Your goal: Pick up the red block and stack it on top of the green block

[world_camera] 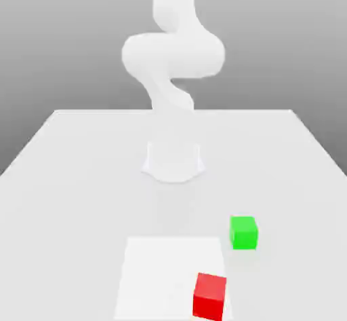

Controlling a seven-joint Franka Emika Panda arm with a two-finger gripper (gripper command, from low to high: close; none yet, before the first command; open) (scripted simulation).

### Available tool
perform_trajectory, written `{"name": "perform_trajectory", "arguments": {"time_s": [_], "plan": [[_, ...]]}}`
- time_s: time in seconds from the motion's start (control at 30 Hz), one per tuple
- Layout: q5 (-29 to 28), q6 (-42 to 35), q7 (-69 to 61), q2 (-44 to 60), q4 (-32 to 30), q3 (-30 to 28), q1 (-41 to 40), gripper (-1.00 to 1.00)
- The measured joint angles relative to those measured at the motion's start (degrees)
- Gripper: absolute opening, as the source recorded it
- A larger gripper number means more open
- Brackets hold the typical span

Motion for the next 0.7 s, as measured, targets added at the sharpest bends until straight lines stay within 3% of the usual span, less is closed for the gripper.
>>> {"name": "perform_trajectory", "arguments": {"time_s": [0.33, 0.7], "plan": [[-3.6, 7.8, 9.9, 21.2, -3.5, 5.7, -3.4, 0.0], [-5.9, 16.2, 19.4, 43.9, -7.3, 7.7, -2.8, 0.0]]}}
